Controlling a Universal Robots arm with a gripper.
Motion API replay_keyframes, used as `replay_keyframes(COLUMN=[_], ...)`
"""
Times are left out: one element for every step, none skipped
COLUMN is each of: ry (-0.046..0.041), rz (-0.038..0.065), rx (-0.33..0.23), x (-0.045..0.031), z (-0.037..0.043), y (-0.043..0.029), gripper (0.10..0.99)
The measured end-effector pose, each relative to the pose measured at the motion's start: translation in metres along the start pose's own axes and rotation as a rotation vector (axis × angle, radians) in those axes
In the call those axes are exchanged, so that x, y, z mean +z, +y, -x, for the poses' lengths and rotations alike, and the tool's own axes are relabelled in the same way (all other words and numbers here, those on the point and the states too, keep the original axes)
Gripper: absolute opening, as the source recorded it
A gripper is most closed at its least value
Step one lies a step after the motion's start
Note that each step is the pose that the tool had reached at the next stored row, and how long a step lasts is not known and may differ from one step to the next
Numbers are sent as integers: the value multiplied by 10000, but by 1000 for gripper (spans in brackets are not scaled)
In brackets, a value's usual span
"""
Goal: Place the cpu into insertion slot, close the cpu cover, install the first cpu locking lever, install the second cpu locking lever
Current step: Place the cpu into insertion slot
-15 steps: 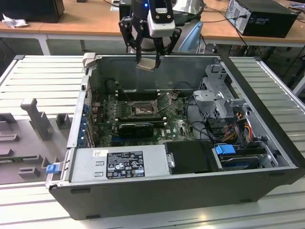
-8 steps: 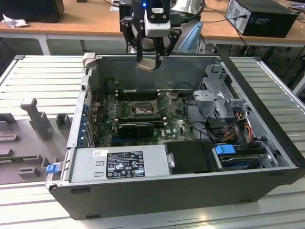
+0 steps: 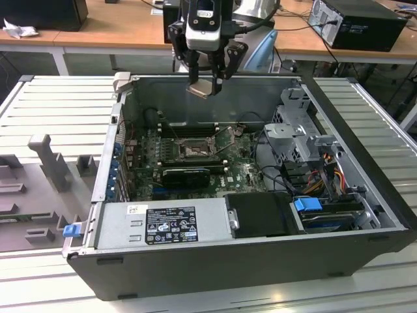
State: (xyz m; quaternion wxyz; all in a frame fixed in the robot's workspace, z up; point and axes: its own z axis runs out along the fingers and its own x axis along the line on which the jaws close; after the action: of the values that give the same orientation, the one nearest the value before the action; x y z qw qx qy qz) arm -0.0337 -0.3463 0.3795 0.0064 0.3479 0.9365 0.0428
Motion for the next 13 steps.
replay_keyframes(ry=[-11, -44, -59, -81, -96, -109, -125, -134, -142, -150, -157, -178, -195], rz=[2, 10, 13, 17, 20, 23, 27, 29, 30, 32, 34, 38, 41], rx=[124, 517, 687, 945, 1122, 1269, 1466, 1577, 1661, 1764, 1848, 2093, 2284], x=[0, 0, 0, 0, 0, 0, 0, 0, 0, 0, 1, 0, 0], z=[0, 0, 0, 0, 0, 0, 0, 0, 0, 0, 0, 0, 0], y=[0, 0, 0, 0, 0, 0, 0, 0, 0, 0, 0, 0, 0], gripper=[533, 533, 533, 533, 533, 533, 533, 533, 533, 533, 533, 533, 533])
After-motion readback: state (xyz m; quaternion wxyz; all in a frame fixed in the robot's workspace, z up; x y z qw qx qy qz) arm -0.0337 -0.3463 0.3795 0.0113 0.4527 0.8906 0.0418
